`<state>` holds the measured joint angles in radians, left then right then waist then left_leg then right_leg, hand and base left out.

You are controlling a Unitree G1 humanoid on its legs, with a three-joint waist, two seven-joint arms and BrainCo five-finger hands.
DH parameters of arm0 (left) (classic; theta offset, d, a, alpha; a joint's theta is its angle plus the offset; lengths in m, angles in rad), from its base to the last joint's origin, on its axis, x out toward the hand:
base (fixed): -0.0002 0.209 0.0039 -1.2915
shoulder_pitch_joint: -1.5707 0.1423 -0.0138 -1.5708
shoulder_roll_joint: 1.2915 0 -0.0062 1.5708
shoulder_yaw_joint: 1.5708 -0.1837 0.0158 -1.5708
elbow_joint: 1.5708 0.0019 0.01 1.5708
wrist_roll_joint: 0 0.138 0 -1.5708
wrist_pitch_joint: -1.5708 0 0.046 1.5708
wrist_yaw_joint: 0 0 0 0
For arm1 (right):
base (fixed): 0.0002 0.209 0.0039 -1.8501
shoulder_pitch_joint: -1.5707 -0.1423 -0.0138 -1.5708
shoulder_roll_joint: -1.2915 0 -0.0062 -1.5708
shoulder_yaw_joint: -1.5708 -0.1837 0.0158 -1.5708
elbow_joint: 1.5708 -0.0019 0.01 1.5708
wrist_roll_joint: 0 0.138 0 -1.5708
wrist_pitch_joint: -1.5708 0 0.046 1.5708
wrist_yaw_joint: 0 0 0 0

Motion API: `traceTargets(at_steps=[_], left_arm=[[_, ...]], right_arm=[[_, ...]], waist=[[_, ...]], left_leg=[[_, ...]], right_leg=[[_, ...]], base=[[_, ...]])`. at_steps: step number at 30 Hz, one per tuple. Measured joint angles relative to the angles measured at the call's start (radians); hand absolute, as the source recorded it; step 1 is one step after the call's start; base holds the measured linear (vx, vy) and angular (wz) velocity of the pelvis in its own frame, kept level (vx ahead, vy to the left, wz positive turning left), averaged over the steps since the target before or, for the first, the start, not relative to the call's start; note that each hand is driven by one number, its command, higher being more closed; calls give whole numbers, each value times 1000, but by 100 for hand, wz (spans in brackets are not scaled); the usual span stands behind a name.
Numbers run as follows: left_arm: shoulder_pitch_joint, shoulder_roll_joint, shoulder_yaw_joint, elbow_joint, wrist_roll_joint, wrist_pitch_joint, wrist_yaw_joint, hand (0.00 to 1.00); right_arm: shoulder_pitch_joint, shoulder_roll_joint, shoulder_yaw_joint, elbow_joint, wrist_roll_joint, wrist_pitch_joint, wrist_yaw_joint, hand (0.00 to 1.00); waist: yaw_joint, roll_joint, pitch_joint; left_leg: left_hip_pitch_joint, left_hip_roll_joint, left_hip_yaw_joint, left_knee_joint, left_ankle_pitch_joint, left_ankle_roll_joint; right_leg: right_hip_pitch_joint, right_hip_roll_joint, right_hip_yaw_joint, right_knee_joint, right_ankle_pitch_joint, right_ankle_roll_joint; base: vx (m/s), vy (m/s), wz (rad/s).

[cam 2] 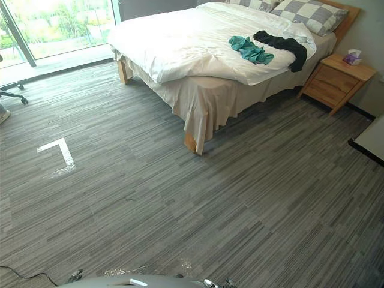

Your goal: Tidy the bed and pick cloth on bed and put in laundry

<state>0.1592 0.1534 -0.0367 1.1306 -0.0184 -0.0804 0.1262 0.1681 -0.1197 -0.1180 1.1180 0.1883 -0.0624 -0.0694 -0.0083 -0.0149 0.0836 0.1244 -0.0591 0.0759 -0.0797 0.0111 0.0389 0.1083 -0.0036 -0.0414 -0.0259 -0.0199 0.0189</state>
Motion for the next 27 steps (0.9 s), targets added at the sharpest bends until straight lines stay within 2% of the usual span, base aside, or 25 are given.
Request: traceTargets(at_steps=[19, 24, 27], left_arm=[[-12, -1, -4, 1, 0, -1, 2, 0], [-24, 0, -12, 2, 1, -1, 4, 0], [-31, 5, -19, 1, 1, -2, 5, 0]], right_arm=[[-10, 1, -9, -1, 0, 0, 0, 0], [-14, 3, -9, 0, 1, -2, -1, 0], [-20, 7, -6, 2, 2, -2, -1, 0]], waist=[[-3, -9, 18], [-12, -4, 13], [-4, -12, 13]], left_leg=[[-5, -7, 1, -8, -2, 3], [-17, -20, -18, -7, 3, 14], [-19, -23, -17, -7, 4, 14]], right_leg=[[12, -17, -30, -32, 14, 28], [12, -26, -56, -41, 22, 22], [13, -27, -56, -46, 22, 22]], base=[[-51, -8, 0], [67, -6, 13], [41, -7, 5]])
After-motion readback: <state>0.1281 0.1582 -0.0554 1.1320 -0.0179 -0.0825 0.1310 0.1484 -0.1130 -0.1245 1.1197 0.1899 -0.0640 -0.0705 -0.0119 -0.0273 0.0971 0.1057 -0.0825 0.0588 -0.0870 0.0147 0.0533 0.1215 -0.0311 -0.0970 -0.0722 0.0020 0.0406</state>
